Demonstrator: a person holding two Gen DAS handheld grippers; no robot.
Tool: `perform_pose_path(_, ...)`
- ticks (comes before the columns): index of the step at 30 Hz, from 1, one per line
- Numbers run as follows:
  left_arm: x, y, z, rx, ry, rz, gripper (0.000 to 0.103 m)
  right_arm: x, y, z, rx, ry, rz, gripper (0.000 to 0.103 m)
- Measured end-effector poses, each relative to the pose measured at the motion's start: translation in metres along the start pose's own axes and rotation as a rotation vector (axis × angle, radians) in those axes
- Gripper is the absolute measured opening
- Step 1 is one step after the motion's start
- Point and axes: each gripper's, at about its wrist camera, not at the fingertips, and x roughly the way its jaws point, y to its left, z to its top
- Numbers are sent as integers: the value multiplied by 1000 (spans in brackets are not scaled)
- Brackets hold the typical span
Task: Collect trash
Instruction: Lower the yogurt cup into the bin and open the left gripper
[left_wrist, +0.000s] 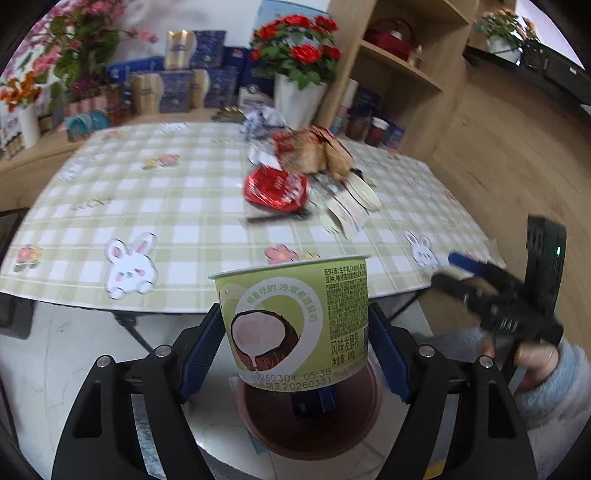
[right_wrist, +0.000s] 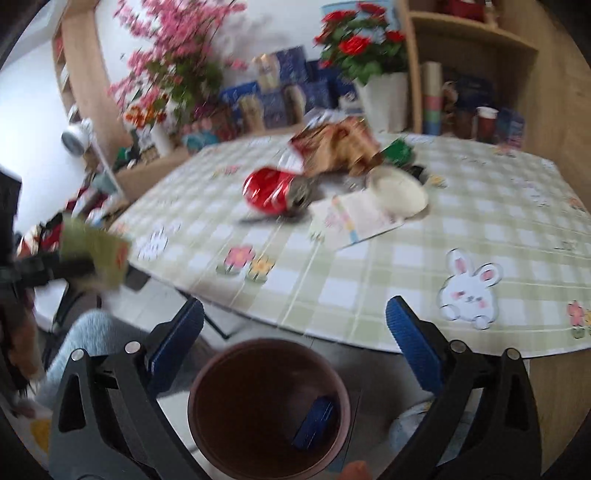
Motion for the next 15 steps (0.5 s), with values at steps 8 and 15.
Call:
perform_pose_path(8, 71, -10, -31, 80, 265, -74, 75, -14, -37, -3, 136, -57, -37, 97)
perform_pose_path(15, 119, -38, -64, 359, 403, 27, 75, -22, -54, -5, 190, -85, -66, 97)
